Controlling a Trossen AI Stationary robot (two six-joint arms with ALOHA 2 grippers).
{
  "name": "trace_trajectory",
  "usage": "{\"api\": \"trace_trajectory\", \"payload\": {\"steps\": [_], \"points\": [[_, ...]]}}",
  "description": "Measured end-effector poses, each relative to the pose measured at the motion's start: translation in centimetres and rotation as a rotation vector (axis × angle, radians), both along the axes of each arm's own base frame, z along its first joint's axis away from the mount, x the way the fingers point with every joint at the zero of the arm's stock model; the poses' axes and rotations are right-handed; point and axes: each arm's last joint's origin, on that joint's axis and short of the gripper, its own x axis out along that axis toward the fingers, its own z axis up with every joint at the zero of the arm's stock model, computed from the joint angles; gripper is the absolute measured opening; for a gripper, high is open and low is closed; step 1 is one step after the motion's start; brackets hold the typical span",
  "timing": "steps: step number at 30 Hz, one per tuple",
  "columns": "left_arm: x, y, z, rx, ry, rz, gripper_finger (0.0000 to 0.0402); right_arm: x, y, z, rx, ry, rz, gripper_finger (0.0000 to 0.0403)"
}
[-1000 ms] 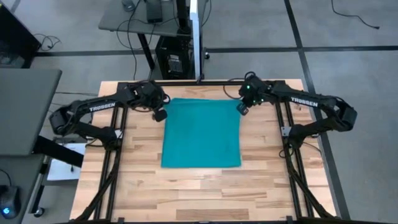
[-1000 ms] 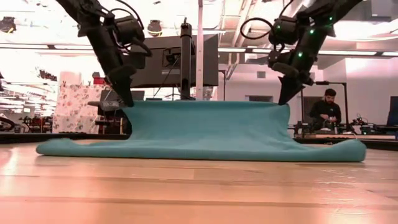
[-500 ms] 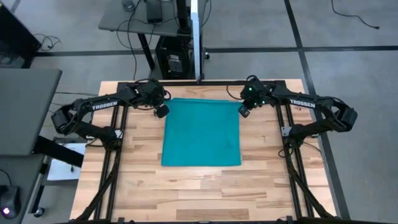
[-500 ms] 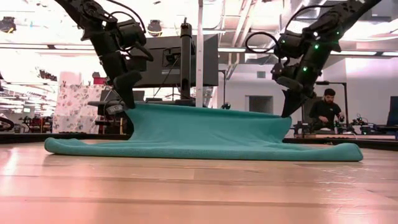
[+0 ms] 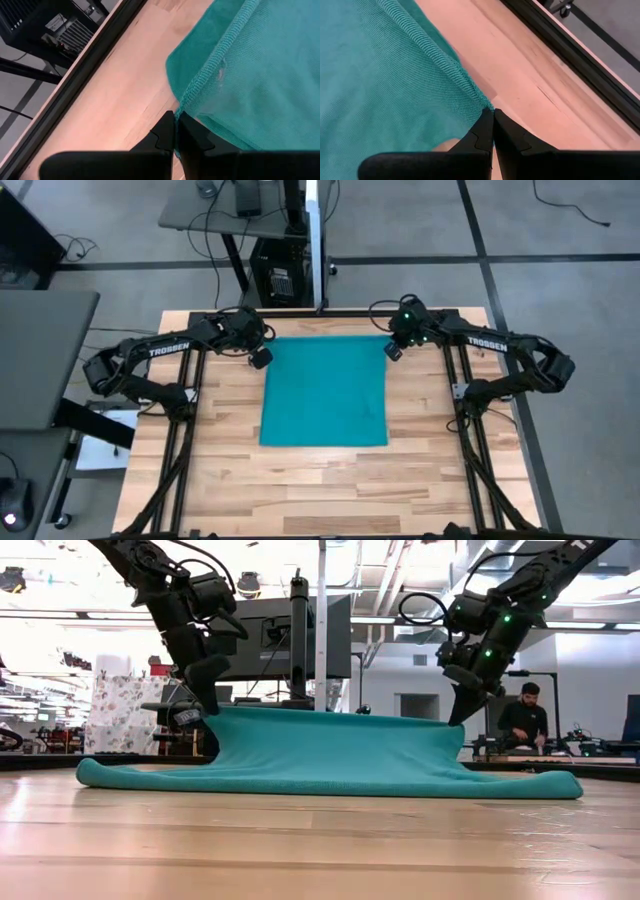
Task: Roll towel
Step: Fold the towel
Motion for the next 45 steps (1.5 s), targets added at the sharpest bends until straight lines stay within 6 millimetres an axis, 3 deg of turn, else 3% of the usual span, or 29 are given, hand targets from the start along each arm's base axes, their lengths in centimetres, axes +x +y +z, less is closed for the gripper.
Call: {"api": "trace_trajectory", "payload": {"steps": [9, 15, 19, 23, 28, 31, 38, 45], "points": [[-0.1, 0.0, 0.0, 0.015, 0.021, 0.008, 0.0023, 0.1, -0.1, 0.1, -0.020, -0.007, 0.001, 0.0013], [-0.3, 0.2, 0.1, 0.071, 0.069, 0.057, 0.0091, 0.3, -0.8, 0.9, -0.071, -0.062, -0.023, 0.0089], [0.0, 0.6, 1.5, 0.105, 0.063, 0.068, 0.0130, 0.2, -1.9, 2.2, -0.105, -0.098, -0.057, 0.0146], [0.4, 0.7, 2.7, 0.087, 0.012, 0.050, 0.0144, -0.2, -2.2, 2.6, -0.066, -0.103, -0.112, 0.0189], [1.5, 0.7, 3.0, -0.053, -0.199, 0.001, 0.0146, 0.1, -1.6, 2.5, -0.022, -0.119, -0.132, 0.0215], [2.7, 1.4, 1.8, -0.152, -0.286, 0.031, 0.0146, 0.6, -1.1, 2.5, -0.020, -0.119, -0.106, 0.0218], [7.0, 4.1, -4.4, -0.327, -0.252, 0.094, 0.0146, 1.4, -0.2, 2.5, 0.013, -0.140, -0.101, 0.0219], [10.0, 6.1, -6.0, -0.403, -0.254, 0.044, 0.0146, 2.5, 1.7, 2.2, 0.062, -0.123, -0.055, 0.0219]]}}
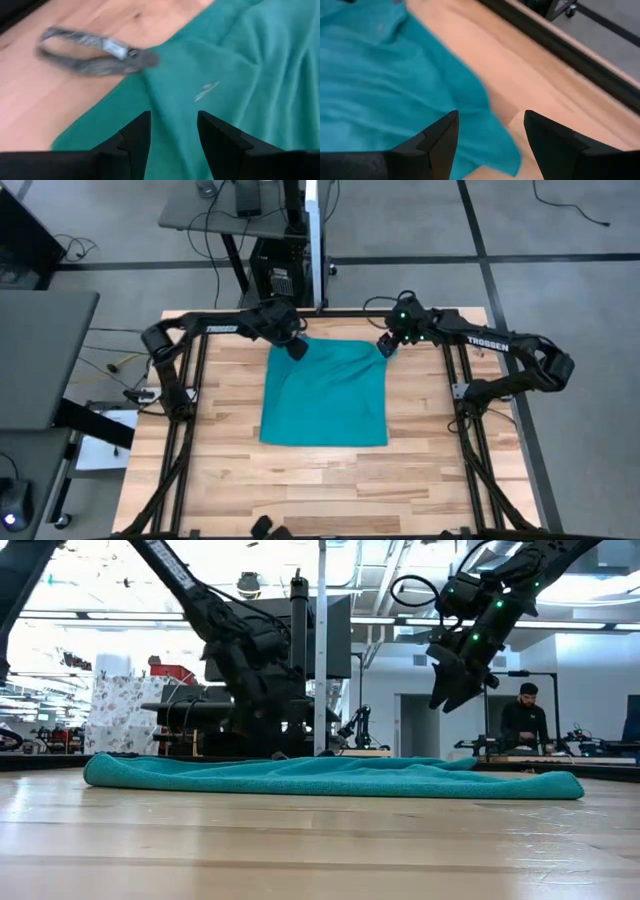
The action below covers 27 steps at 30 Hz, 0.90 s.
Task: Roll towel
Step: Fold the towel
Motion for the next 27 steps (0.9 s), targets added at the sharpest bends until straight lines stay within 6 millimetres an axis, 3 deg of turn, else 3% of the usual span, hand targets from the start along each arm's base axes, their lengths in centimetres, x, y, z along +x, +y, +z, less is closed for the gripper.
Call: {"api": "trace_trajectory", "payload": {"steps": [14, 17, 23, 27], "points": [[0.3, 0.4, -1.5, -0.023, 0.031, -0.012, 0.0137, 1.2, 1.8, 0.0, -0.003, -0.009, 0.085, 0.0219], [0.4, 0.4, -1.5, -0.014, 0.032, -0.023, 0.0109, 1.1, 1.8, -0.3, 0.002, -0.001, 0.084, 0.0219], [0.4, 0.4, -1.5, -0.009, 0.033, -0.030, 0.0013, 0.7, 2.1, -1.5, 0.021, 0.027, 0.082, 0.0219], [0.3, 0.4, -1.5, -0.008, 0.036, -0.034, 0.0004, 0.4, 2.3, -2.1, 0.036, 0.048, 0.081, 0.0219]]}}
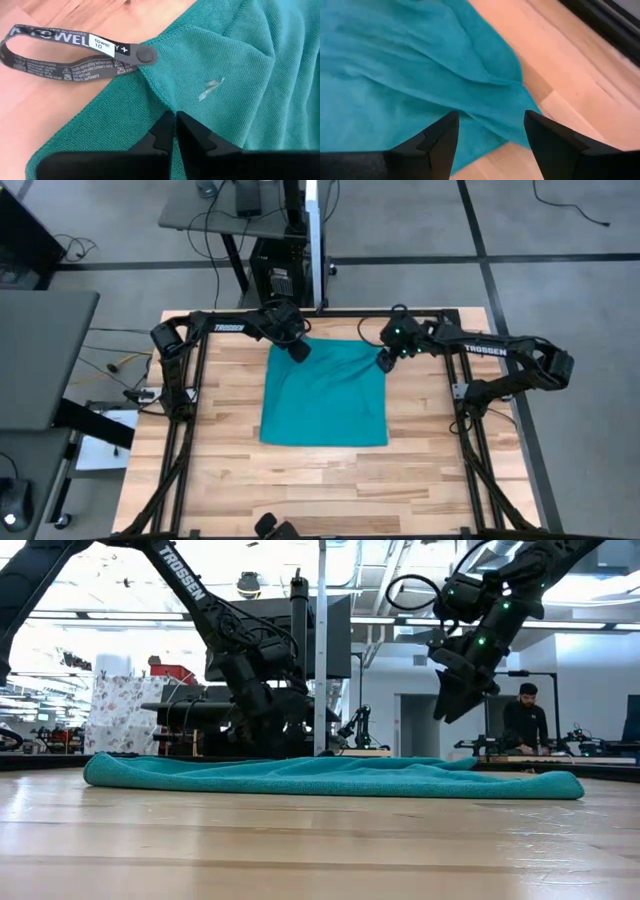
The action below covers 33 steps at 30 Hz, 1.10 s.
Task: Roll towel
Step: Fold the towel
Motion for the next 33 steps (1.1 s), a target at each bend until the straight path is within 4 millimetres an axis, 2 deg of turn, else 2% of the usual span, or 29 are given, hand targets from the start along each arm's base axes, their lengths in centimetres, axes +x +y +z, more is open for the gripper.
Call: {"api": "trace_trajectory", "payload": {"steps": [5, 10, 15, 20, 30, 33], "points": [[-0.5, -0.2, 0.8, 0.021, 0.080, -0.019, 0.0000, 0.0, 0.0, 0.0, 0.008, -0.003, -0.012, 0.0219], [-1.7, -0.1, 3.4, 0.121, 0.154, 0.007, 0.0000, 0.0, 0.0, 0.0, 0.008, -0.004, -0.014, 0.0219], [-4.0, 0.7, 5.7, 0.164, 0.193, 0.082, 0.0000, 0.0, 0.0, 0.0, 0.008, -0.005, -0.014, 0.0219], [-6.2, 1.6, 5.4, 0.109, 0.294, 0.085, 0.0000, 0.0, 0.0, 0.0, 0.008, -0.005, -0.014, 0.0219], [-6.3, 1.9, 5.0, 0.116, 0.296, 0.068, 0.0000, 0.2, -0.1, 0.1, -0.005, -0.026, -0.014, 0.0219], [-6.3, 1.9, 5.0, 0.131, 0.308, 0.025, 0.0012, 0.2, -0.1, 0.2, -0.007, -0.030, -0.014, 0.0219]]}}
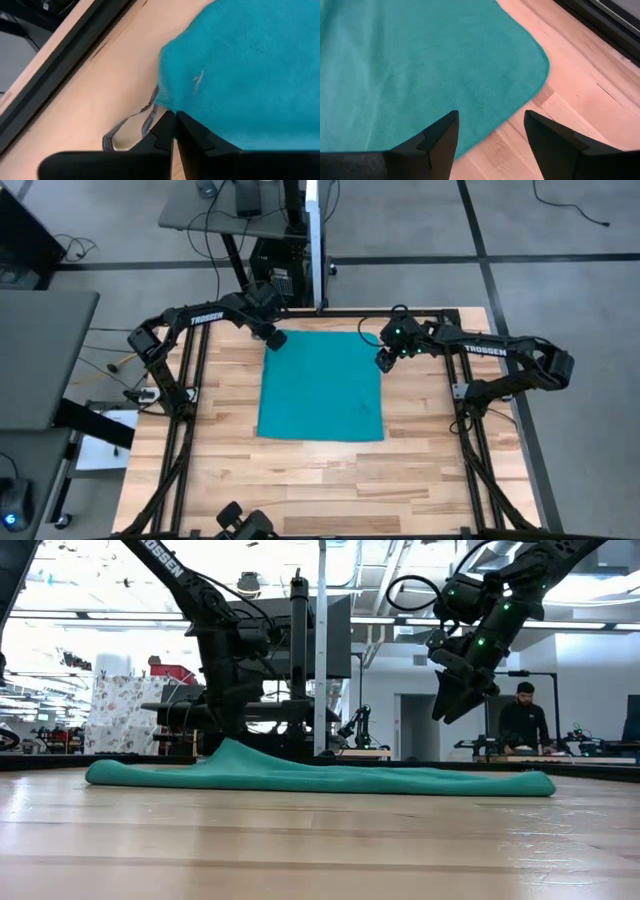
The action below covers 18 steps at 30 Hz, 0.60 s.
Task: Roll towel
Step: Fold the towel
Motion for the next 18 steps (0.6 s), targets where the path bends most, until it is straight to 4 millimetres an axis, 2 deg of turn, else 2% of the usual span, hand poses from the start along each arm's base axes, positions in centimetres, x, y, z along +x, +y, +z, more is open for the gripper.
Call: {"api": "trace_trajectory", "payload": {"steps": [6, 9, 12, 18], "points": [[-0.9, -0.6, 0.1, -0.058, 0.137, -0.043, 0.0070, 0.0, 0.0, 0.0, 0.011, -0.006, 0.012, 0.0219], [-1.0, -1.4, 0.8, -0.177, 0.040, -0.086, 0.0092, 0.3, 0.4, 0.0, 0.048, -0.028, 0.055, 0.0219], [-0.2, -3.2, 1.8, -0.288, -0.129, -0.174, 0.0102, 1.1, 0.9, -0.7, 0.074, -0.020, 0.116, 0.0219], [0.8, -8.5, -0.1, -0.351, -0.088, -0.229, 0.0096, 4.3, 1.3, -4.3, 0.103, -0.016, 0.210, 0.0219]]}}
